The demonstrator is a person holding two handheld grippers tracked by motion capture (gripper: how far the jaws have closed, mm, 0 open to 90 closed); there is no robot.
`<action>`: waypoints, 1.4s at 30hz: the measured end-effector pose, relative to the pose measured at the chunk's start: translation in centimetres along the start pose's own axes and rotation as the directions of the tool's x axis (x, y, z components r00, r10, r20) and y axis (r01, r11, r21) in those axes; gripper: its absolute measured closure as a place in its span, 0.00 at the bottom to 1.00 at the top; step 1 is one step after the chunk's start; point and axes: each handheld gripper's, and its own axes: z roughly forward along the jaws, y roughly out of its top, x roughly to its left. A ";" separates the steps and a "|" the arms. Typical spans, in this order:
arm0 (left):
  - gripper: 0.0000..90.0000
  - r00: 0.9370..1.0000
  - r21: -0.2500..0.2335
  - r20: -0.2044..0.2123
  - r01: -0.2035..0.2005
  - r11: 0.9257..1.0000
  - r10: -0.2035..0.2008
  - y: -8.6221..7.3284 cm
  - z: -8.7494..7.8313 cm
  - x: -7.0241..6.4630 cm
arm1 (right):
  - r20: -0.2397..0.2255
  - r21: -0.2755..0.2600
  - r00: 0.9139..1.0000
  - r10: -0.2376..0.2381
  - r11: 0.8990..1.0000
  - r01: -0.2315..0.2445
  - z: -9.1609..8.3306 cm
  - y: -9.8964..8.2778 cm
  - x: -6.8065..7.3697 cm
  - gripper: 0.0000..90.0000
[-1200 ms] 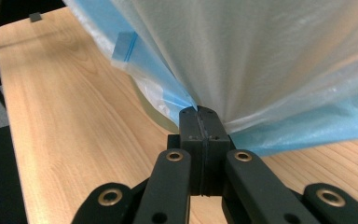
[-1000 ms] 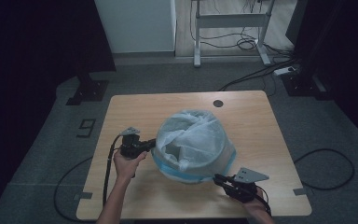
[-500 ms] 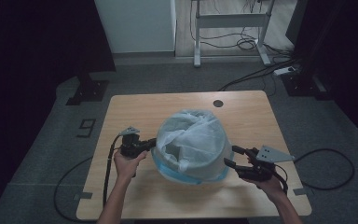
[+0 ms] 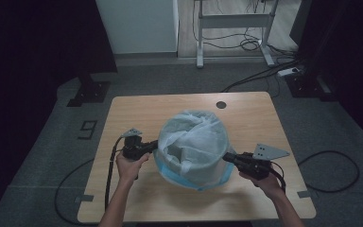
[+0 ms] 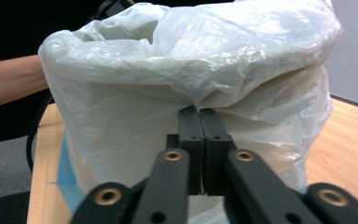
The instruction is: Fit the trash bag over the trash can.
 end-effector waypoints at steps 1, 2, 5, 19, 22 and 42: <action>0.97 1.000 0.000 -0.001 -0.001 1.000 0.001 0.0 0.0 0.0 | -0.001 -0.002 1.000 0.004 1.000 -0.004 0.0 -0.1 0.0 0.99; 0.97 1.000 -0.002 -0.002 -0.001 1.000 0.001 0.0 0.0 0.0 | 0.000 -0.001 1.000 0.009 1.000 -0.009 0.0 -0.1 0.0 0.99; 0.97 1.000 0.002 -0.014 -0.001 1.000 0.001 0.0 0.0 0.1 | 0.024 0.000 0.999 0.025 1.000 -0.025 0.0 -0.6 -0.1 0.99; 0.97 0.998 0.093 -0.059 -0.006 0.996 0.012 -1.2 1.7 0.0 | 0.165 0.147 0.978 0.125 0.978 -0.150 2.2 -5.3 -0.5 0.99; 0.97 0.998 0.111 -0.059 -0.010 0.994 0.017 -1.3 2.2 -0.2 | 0.177 0.140 0.974 0.140 0.976 -0.166 2.4 -5.6 -0.5 0.99; 0.54 0.997 -0.005 -0.072 -0.039 0.999 0.039 -1.1 -0.6 0.3 | 0.247 0.038 0.944 0.219 0.971 -0.235 1.4 -5.9 -0.8 0.59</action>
